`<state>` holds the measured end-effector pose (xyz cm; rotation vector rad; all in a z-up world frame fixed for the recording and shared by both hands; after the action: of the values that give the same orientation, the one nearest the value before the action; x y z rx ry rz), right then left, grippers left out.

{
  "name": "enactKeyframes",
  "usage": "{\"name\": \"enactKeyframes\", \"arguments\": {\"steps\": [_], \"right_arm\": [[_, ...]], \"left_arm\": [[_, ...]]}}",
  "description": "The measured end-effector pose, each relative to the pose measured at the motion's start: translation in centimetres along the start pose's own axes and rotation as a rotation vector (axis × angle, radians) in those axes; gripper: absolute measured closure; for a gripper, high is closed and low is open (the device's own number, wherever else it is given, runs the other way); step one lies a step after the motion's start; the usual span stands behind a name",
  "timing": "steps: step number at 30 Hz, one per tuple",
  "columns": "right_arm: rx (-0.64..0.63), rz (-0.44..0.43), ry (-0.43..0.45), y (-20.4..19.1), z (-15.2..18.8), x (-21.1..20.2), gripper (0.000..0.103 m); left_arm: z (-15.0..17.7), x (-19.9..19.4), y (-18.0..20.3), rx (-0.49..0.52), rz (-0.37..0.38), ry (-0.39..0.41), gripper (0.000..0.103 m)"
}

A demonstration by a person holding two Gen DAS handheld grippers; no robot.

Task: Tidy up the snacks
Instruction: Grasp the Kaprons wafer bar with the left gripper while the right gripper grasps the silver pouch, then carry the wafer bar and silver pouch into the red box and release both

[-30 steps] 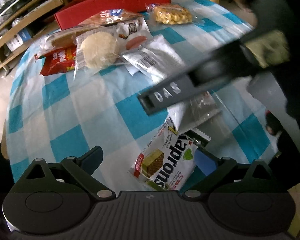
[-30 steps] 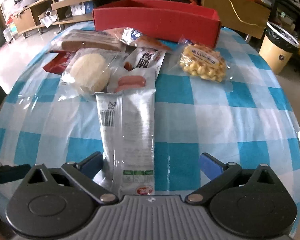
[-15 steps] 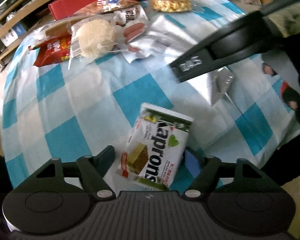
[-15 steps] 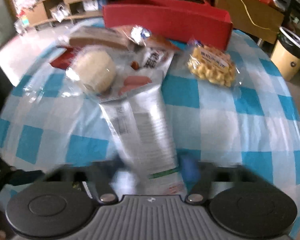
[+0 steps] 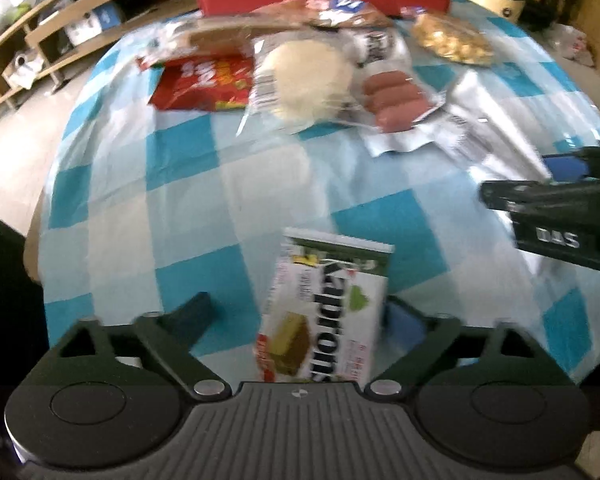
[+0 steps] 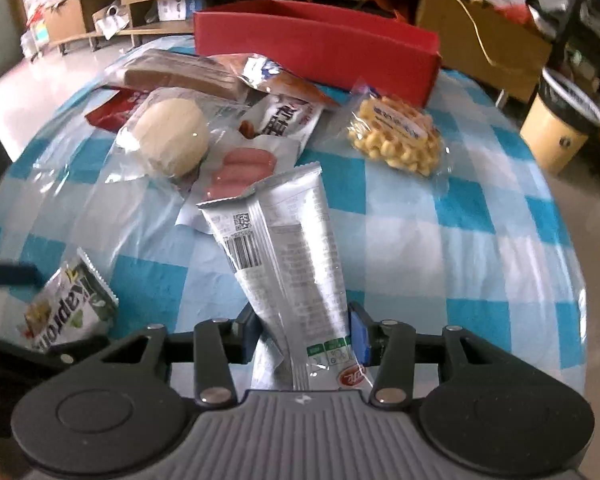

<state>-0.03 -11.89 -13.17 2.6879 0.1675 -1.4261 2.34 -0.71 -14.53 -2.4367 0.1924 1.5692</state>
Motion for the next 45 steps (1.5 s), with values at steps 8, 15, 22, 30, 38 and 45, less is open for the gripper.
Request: {"name": "enactKeyframes", "arguments": {"steps": [8,15,22,30,38,45], "right_arm": [[0.128,-0.060,-0.037,1.4,0.7,1.1,0.011],[0.085,-0.042,-0.110,0.6,0.9,1.8,0.002],[0.029,-0.072,-0.014,-0.4,0.9,-0.1,0.058],[0.064,-0.111,0.016,-0.3,0.5,-2.0,0.064],[0.097,-0.121,0.040,0.5,-0.3,-2.9,0.064],[0.120,-0.150,0.138,-0.3,-4.8,-4.2,0.064]], "left_arm": [[0.7,0.0,-0.4,-0.029,0.013,-0.011,0.002],[0.8,0.3,-0.4,-0.048,0.007,-0.055,0.000],[-0.2,0.3,-0.6,-0.082,0.010,-0.070,0.012],[-2.2,-0.8,0.0,-0.075,0.012,-0.047,0.039],[-4.7,-2.8,-0.2,-0.073,-0.040,0.070,0.039],[-7.8,-4.0,-0.6,-0.027,-0.083,0.160,0.039]]}}
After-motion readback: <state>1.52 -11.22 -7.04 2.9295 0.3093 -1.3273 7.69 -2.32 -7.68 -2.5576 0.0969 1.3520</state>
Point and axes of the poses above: each gripper's, at about its wrist camera, not at the fingertips, and x roughly the way its jaws point, y to its right, z to its underside, the point moved 8 cm from there along x, roughly the way its jaws point, and after that the axes turned 4 degrees about x, right-handed, at the moved point
